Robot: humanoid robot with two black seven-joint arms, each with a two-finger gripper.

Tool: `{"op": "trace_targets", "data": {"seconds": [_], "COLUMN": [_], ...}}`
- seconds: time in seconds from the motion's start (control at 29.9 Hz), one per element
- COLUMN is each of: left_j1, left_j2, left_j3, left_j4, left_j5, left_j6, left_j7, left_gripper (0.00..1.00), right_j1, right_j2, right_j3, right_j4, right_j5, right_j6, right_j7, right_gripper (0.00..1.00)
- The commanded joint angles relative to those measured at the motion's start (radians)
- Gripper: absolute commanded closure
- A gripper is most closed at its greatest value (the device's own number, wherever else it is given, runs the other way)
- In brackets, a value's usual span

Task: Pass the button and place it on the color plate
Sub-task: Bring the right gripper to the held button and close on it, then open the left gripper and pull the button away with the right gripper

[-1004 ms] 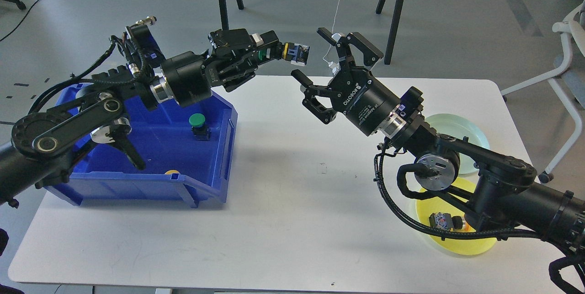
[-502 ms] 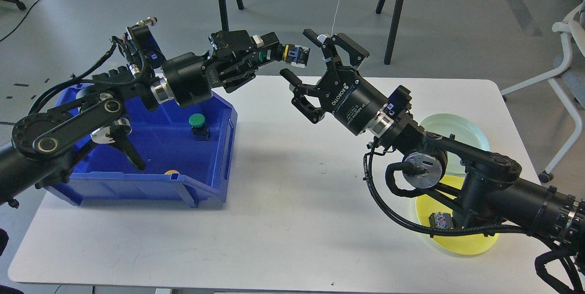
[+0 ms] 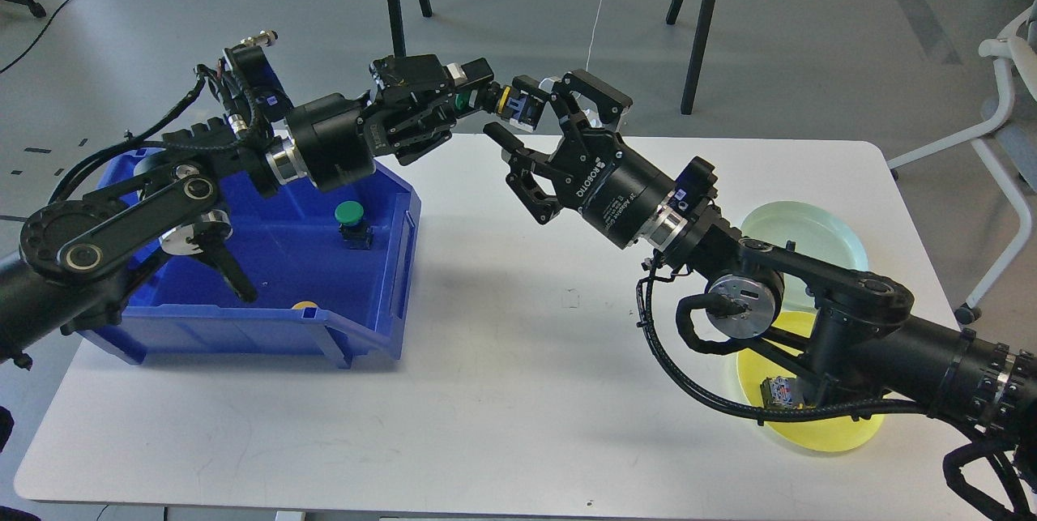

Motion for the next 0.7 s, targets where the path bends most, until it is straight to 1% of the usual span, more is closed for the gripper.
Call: {"op": "trace_targets", "data": {"seconds": [0.0,0.07,0.13,0.2,0.3,0.44,0.5,0.57,0.6,0.67], "left_j1": [0.000,0.000,0.000,0.000,0.000,0.002,0.002,0.002,0.002,0.002], "left_j2": [0.000,0.000,0.000,0.000,0.000,0.000,0.001,0.001,0.001,0.001], "left_j3": [0.000,0.000,0.000,0.000,0.000,0.000,-0.002,-0.002,-0.002,-0.005], "left_j4": [0.000,0.000,0.000,0.000,0.000,0.000,0.000,0.000,0.000,0.000], "left_j5": [0.000,0.000,0.000,0.001,0.000,0.001,0.000,0.001,0.000,-0.002], "left_j6": [0.000,0.000,0.000,0.000,0.000,0.000,0.000,0.000,0.000,0.000], "left_j7": [0.000,0.000,0.000,0.000,0.000,0.000,0.000,0.000,0.000,0.000], "left_gripper": [0.93,0.92,0.89,0.87,0.86,0.86,0.84,0.81,0.76,0.63], "right_j1": [0.000,0.000,0.000,0.000,0.000,0.000,0.000,0.000,0.000,0.000], "right_j2": [0.000,-0.002,-0.002,-0.002,-0.005,-0.008,-0.008,-0.008,-0.008,-0.008], "right_j3": [0.000,0.000,0.001,0.001,0.001,0.003,0.003,0.004,0.004,0.003], "right_j4": [0.000,0.000,0.000,0.000,0.000,0.000,0.000,0.000,0.000,0.000], "right_j5": [0.000,0.000,-0.002,-0.004,-0.004,-0.004,-0.004,-0.004,-0.004,-0.005], "right_j6": [0.001,0.002,0.007,0.007,0.007,0.007,0.007,0.007,0.007,0.007], "right_j7": [-0.001,-0.001,-0.001,-0.001,-0.001,-0.001,-0.001,-0.001,-0.001,-0.001], "right_gripper": [0.61,0.70,0.79,0.85,0.89,0.91,0.92,0.93,0.94,0.95]}}
